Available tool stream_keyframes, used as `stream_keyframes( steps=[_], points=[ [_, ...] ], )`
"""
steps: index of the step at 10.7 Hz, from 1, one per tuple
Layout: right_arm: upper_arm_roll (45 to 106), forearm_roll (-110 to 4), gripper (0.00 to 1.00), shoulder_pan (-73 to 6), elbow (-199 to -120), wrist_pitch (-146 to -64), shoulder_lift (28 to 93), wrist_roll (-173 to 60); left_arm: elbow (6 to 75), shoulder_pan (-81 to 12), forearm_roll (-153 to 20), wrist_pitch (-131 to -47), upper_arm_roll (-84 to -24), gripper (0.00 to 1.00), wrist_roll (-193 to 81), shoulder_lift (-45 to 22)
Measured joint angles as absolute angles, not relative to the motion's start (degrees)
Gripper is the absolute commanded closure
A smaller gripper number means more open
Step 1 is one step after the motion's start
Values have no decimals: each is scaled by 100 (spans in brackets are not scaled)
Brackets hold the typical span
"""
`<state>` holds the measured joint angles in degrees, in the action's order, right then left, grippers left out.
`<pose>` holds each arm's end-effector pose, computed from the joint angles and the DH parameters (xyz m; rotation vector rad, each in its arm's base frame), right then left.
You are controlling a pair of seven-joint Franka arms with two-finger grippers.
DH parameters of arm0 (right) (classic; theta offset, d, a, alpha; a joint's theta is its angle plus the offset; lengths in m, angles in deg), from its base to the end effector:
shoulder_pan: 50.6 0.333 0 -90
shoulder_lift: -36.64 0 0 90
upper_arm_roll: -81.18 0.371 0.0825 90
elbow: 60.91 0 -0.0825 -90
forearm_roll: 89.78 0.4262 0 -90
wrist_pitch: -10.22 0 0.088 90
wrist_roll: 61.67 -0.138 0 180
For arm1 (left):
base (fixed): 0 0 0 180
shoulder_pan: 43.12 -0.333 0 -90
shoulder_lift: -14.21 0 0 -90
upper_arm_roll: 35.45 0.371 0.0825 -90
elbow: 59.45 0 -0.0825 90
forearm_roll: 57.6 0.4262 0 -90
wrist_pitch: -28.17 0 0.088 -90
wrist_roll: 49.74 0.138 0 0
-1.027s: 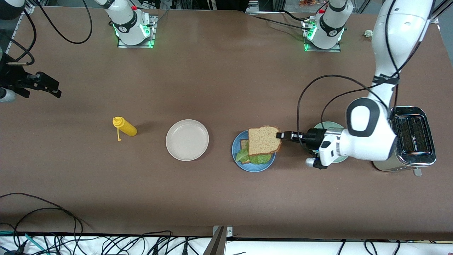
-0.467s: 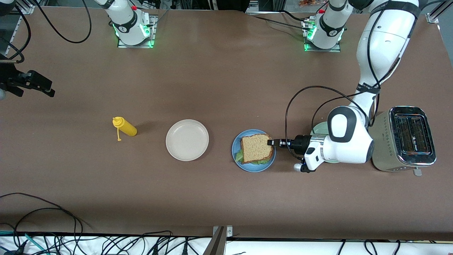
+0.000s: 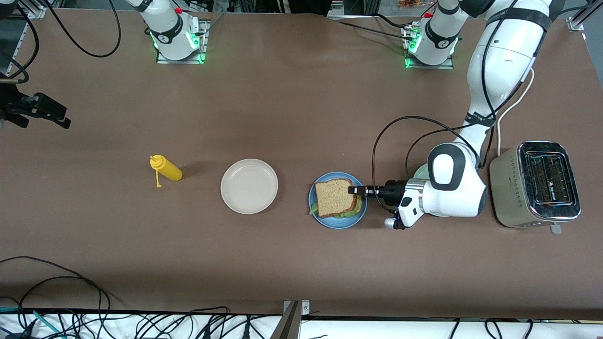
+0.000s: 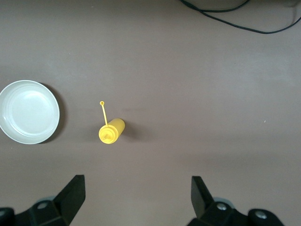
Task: Make sandwich in blue plate with both arms
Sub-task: 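Lower the toast onto the lettuce on the blue plate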
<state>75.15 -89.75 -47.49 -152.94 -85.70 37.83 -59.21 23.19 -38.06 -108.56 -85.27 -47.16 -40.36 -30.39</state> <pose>0.6140 -0.0306 0.6270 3.1368 -0.0125 0.0739 0.7413 -0.2653 0.2384 2.2239 0.0785 -0.3349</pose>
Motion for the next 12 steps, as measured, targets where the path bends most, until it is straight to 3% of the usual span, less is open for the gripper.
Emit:
stream_keyframes(
  steps=[6, 8, 9, 10, 11, 12],
  points=[
    [7419, -8974, 0, -4750, -15272, -8466, 3776, -5921, 2316, -3808, -10858, -8651, -4700, 99, -3895, -3234],
    [7408, -8973, 0, -4749, -15253, -8451, 3775, -5921, 2315, -3855, -10858, -8662, -4661, 79, -3611, -3325],
    [7408, -8973, 0, -4749, -15248, -8445, 3774, -5921, 2315, -3908, -10858, -8663, -4643, 63, -3436, -3415],
    [7408, -8973, 0, -4749, -15246, -8441, 3774, -5921, 2314, -3957, -10858, -8664, -4632, 42, -3327, -3509],
    [7408, -8972, 0, -4749, -15245, -8438, 3774, -5921, 2313, -3994, -10858, -8665, -4614, 0, -3255, -3605],
    [7408, -8972, 0, -4749, -15245, -8436, 3774, -5921, 2312, -4014, -10858, -8669, -4591, 0, -3226, -3672]
  ],
)
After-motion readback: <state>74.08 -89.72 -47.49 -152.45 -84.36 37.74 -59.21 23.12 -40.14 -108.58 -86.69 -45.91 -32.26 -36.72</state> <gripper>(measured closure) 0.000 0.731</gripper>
